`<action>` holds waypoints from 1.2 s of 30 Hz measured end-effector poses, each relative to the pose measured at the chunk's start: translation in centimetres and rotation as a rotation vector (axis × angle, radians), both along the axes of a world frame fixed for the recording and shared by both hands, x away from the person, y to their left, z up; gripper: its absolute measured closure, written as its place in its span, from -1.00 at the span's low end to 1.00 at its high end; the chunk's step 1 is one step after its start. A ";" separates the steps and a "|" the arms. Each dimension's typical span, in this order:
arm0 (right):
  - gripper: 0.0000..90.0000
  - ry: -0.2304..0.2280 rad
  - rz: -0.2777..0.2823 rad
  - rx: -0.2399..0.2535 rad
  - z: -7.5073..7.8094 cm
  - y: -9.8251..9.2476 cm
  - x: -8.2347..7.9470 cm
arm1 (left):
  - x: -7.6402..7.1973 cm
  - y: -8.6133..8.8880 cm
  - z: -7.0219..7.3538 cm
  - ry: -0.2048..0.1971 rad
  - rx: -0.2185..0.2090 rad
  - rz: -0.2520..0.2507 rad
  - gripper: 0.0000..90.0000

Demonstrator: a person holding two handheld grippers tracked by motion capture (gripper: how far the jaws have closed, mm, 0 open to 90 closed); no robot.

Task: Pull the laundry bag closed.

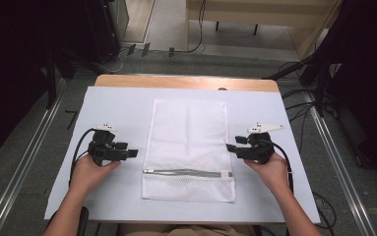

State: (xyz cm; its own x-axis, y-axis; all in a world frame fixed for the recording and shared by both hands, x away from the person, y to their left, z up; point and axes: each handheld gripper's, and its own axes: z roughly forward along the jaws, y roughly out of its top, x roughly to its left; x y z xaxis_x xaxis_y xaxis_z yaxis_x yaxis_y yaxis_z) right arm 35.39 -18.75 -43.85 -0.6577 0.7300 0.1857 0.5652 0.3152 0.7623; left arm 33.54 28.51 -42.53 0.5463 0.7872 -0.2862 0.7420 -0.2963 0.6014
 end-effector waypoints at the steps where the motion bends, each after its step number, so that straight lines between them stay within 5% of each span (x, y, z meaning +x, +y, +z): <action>1: 0.06 -0.001 0.004 0.004 0.0 0.0 0.0 | 0.0 0.0 0.0 -0.002 0.000 0.000 -0.17; 12: 0.05 0.033 -0.010 0.005 -0.2 0.1 0.0 | -0.1 -0.3 -0.2 -0.002 0.020 -0.007 -0.20; 36: 0.06 0.022 -0.006 -0.028 -0.3 0.4 -0.1 | -0.4 -0.3 -0.2 -0.017 0.025 -0.024 -0.16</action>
State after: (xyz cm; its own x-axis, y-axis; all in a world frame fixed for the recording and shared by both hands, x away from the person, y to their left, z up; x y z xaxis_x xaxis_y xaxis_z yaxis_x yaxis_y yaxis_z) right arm 35.33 -18.38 -44.12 -0.6491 0.7393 0.1792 0.5835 0.3328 0.7408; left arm 33.16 28.18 -42.72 0.5694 0.7808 -0.2572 0.7245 -0.3288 0.6058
